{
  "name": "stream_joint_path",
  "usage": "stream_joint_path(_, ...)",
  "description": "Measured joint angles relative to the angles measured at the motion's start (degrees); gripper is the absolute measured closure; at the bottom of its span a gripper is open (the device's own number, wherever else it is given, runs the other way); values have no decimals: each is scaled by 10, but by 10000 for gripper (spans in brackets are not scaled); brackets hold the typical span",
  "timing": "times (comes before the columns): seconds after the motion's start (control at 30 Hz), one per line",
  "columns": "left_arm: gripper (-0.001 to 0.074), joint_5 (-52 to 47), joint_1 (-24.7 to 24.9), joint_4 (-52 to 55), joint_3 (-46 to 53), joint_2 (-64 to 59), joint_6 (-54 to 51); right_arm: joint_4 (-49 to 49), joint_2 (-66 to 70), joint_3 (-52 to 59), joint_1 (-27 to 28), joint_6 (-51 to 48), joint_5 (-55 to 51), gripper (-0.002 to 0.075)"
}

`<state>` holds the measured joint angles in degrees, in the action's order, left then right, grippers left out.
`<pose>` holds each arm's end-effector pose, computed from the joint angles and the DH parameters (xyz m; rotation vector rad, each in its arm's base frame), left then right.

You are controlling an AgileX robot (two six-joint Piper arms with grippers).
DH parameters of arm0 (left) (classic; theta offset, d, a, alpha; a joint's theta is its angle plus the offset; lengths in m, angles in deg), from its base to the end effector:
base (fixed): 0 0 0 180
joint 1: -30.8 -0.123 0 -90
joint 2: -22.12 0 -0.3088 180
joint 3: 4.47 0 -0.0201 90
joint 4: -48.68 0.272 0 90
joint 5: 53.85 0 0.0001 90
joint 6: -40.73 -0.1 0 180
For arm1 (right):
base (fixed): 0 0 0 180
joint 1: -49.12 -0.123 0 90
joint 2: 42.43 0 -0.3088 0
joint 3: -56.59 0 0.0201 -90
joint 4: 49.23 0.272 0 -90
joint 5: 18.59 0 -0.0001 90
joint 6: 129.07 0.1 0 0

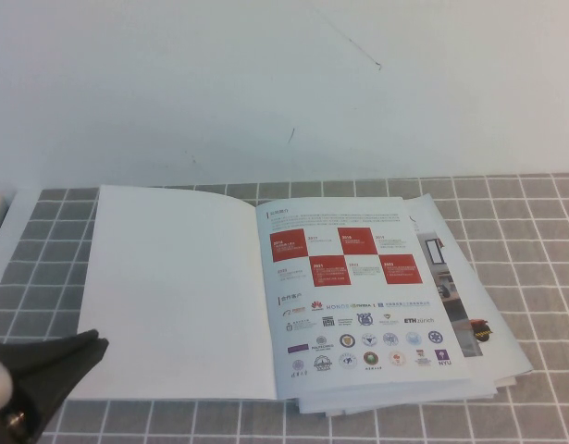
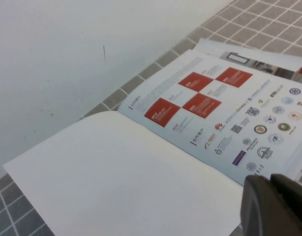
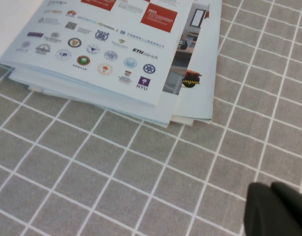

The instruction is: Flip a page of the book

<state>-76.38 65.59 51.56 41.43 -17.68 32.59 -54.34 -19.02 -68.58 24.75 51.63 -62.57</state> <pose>0.1058 -0.0711 0.3298 0.7229 1.7542 -0.2675 0.0602 0.0205 0.2677 -0.4689 2.0817 0.1541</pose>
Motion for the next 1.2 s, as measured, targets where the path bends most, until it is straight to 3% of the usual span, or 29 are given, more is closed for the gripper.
stream_joint_path(0.3, 739, 23, 0, 5, 87, 139, 28, 0, 0, 0, 0, 0, 0, 727)
stream_joint_path(0.6, 739, -81, 0, 13, 92, 156, 41, 0, 0, 0, 0, 0, 0, 727)
stream_joint_path(0.77, 739, -120, 0, 42, 92, 157, 172, 0, 0, 0, 0, 0, 0, 727)
stream_joint_path(0.93, 739, -121, 0, 149, 98, 164, 308, 0, 0, 0, 0, 0, 0, 727)
stream_joint_path(1.2, 739, -20, -110, 192, 202, 254, 380, 0, -1, 0, 0, 0, 1, 727)
